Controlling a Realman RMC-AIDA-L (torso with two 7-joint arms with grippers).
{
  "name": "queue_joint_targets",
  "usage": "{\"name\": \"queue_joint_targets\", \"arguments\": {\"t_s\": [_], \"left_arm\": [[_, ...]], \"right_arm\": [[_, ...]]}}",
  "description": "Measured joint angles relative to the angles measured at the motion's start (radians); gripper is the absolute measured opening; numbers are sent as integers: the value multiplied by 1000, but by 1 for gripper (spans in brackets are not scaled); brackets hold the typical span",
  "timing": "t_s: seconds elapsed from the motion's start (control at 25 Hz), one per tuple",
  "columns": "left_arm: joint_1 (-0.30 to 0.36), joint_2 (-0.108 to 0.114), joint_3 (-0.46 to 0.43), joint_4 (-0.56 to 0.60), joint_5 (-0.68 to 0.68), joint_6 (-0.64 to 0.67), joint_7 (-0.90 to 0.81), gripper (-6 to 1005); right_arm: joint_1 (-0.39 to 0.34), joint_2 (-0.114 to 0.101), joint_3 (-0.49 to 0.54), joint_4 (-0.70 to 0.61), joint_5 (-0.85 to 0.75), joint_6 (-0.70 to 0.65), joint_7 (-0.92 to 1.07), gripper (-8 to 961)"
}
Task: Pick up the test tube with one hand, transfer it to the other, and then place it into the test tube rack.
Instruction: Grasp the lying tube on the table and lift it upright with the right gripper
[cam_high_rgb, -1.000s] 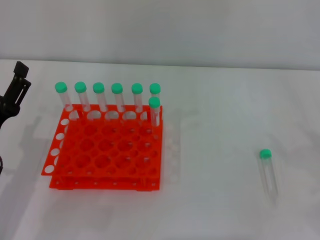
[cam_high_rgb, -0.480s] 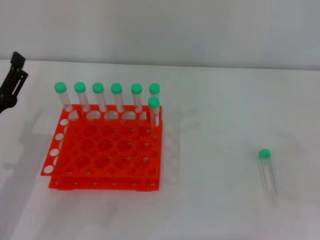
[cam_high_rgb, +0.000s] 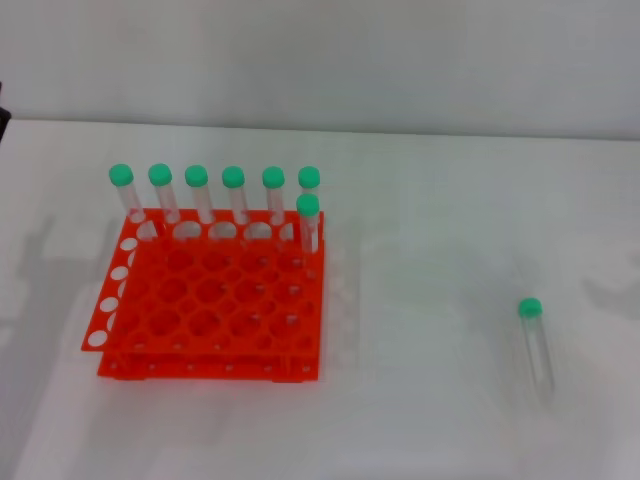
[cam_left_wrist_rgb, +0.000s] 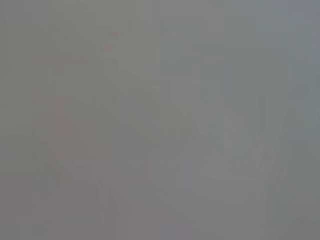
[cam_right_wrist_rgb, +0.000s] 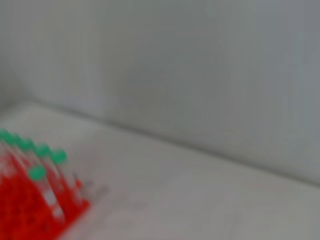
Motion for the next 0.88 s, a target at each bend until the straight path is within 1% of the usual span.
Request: {"name": "queue_joint_targets", "arguments": {"t_s": [0.04,0.08,0.12,0.2,0.24,0.32,0.36,0.48,0.64,0.72,0.88], "left_arm": [[-3,0,0,-2,1,-2,1,889],[-4,0,0,-4,1,-5,2,889],[-4,0,0,-4,0,-10,6,889],[-4,0,-1,-4,-5,-17,12,889],[-4,0,-2,-4,-11,-19,14,889],[-6,1,-2,-4,-26,-24,15,888],[-8,2,-2,-4,-32,-27,16,888],[-14,3,-3,-4,-50,-47,34,888],[-31,3,-9,1,-55,-67,65,887],[-39,5,-9,1,-55,-68,66,887],[-59,10,-10,3,-55,-76,66,887]], "right_arm": [[29,1,-75,-33,-87,-11,82,850],[41,1,-103,-40,-119,-13,112,848],[73,3,-162,-52,-192,-16,177,846],[108,5,-214,-51,-271,-15,235,843],[141,6,-248,-37,-336,-12,279,842],[194,7,-298,10,-409,0,339,839],[212,7,-315,32,-425,4,355,838],[283,7,-369,151,-454,21,391,837],[372,8,-399,312,-468,45,417,835],[393,9,-426,345,-487,50,441,834],[404,10,-470,349,-502,48,497,833]]}}
